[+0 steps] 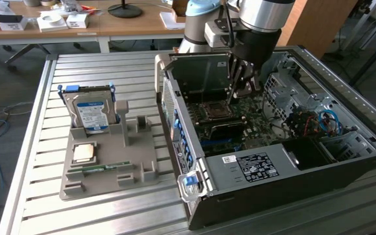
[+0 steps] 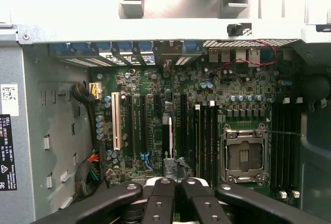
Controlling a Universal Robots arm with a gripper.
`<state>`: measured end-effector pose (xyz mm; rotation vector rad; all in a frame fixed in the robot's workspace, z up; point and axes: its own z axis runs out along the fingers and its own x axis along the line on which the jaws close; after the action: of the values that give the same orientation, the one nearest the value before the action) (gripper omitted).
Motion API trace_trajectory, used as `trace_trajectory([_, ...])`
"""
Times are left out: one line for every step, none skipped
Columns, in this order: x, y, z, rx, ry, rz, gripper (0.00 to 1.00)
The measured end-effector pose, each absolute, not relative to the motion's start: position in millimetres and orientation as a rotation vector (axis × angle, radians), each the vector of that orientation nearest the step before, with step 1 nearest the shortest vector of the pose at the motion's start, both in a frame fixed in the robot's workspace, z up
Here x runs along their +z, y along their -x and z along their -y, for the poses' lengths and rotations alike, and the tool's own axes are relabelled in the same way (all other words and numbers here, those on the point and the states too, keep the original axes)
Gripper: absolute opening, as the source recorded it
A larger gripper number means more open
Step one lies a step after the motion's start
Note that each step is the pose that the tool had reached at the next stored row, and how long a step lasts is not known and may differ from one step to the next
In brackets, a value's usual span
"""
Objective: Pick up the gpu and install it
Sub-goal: 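Press down on the gpu until it lock into place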
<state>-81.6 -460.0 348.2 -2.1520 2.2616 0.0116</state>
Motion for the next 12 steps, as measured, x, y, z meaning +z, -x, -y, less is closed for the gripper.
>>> trace_trajectory([348.2,81.6,460.0,0.012,2.152,-2.262,0.11])
trace_trajectory([348.2,81.6,460.0,0.012,2.152,-2.262,0.11])
trace_trajectory([348.2,81.6,460.0,0.012,2.152,-2.262,0.11])
trace_trajectory([348.2,81.6,460.0,0.012,2.152,-2.262,0.11])
trace_trajectory([348.2,81.6,460.0,0.012,2.152,-2.262,0.11])
trace_trajectory([348.2,81.6,460.0,0.012,2.152,-2.262,0.11])
trace_trajectory([348.2,81.6,460.0,0.012,2.152,-2.262,0.11])
trace_trajectory([348.2,81.6,460.0,0.012,2.152,-2.262,0.11])
trace_trajectory([347.8,81.6,460.0,0.012,2.152,-2.262,0.11])
trace_trajectory([346.3,81.6,460.0,0.012,2.152,-2.262,0.11])
trace_trajectory([344.4,81.6,460.0,0.012,2.152,-2.262,0.11])
trace_trajectory([342.6,81.7,460.0,0.012,2.152,-2.262,0.11])
